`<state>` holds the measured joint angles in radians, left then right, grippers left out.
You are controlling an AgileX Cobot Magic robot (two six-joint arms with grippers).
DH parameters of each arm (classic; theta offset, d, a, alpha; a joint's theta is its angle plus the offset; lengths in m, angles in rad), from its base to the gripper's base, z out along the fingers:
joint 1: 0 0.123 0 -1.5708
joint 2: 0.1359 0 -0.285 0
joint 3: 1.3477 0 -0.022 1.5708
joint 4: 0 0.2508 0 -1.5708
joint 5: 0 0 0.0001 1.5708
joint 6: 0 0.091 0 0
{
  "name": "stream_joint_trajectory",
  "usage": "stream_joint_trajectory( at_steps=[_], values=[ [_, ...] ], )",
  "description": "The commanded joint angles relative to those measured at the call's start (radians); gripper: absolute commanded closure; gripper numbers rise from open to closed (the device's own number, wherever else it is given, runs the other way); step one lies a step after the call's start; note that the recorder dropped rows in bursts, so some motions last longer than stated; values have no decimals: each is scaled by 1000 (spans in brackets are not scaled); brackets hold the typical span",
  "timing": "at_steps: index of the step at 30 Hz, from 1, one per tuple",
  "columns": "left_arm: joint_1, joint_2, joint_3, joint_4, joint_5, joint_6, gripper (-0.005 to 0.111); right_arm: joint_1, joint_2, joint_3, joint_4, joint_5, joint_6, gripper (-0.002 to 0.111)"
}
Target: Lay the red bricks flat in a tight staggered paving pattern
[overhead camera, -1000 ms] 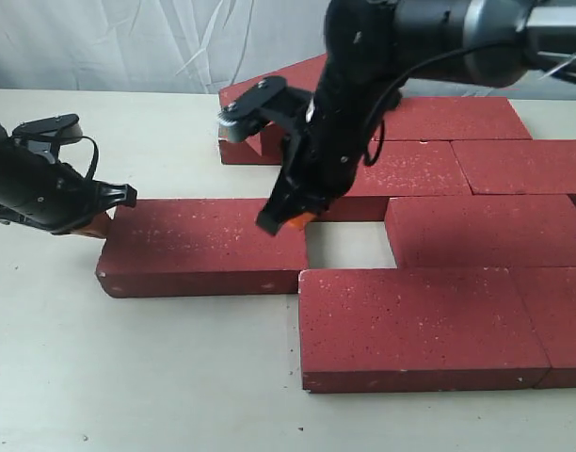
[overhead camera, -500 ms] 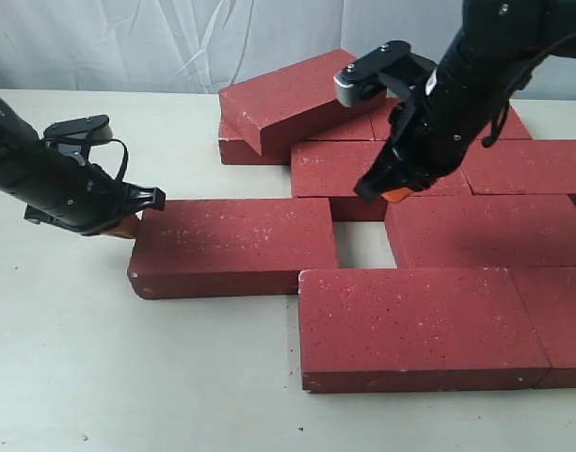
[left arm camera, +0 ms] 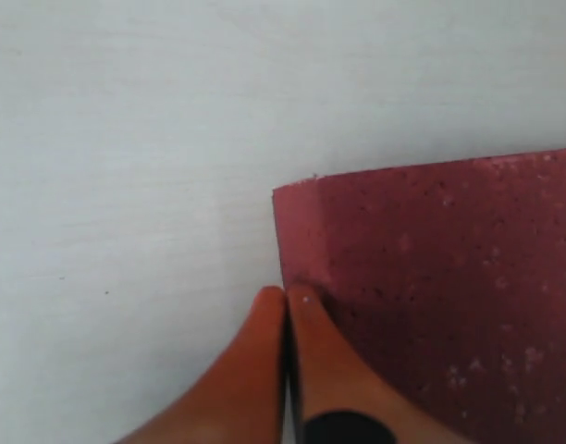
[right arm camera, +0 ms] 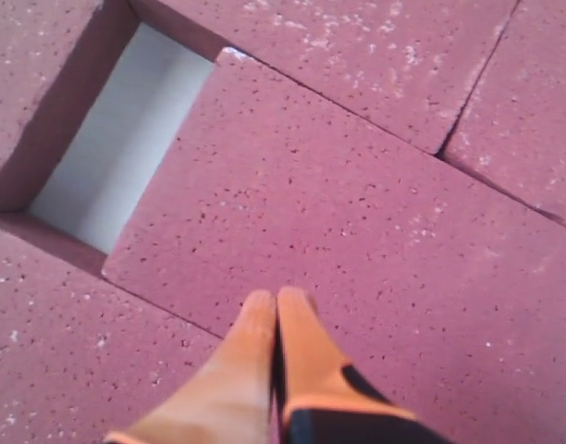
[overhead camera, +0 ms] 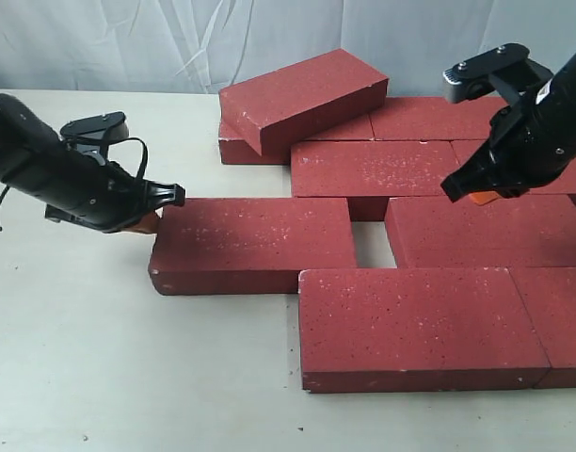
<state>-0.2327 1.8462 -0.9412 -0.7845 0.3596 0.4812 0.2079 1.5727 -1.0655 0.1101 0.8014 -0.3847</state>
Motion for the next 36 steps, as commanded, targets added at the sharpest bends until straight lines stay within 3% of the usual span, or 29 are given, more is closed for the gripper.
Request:
stream_joint_trajectory(
  at_steps=[1,23,36],
  values=[
    [-32,10,3,-24,-25,1,107,-10,-25,27,15,-40,1,109],
    [-164,86,-3,-118,-109,1,107,-10,-34,36,84,-78,-6,109],
    [-186,86,-7,-136,-122,17,107,-10,-34,36,97,-78,-6,109]
  ],
)
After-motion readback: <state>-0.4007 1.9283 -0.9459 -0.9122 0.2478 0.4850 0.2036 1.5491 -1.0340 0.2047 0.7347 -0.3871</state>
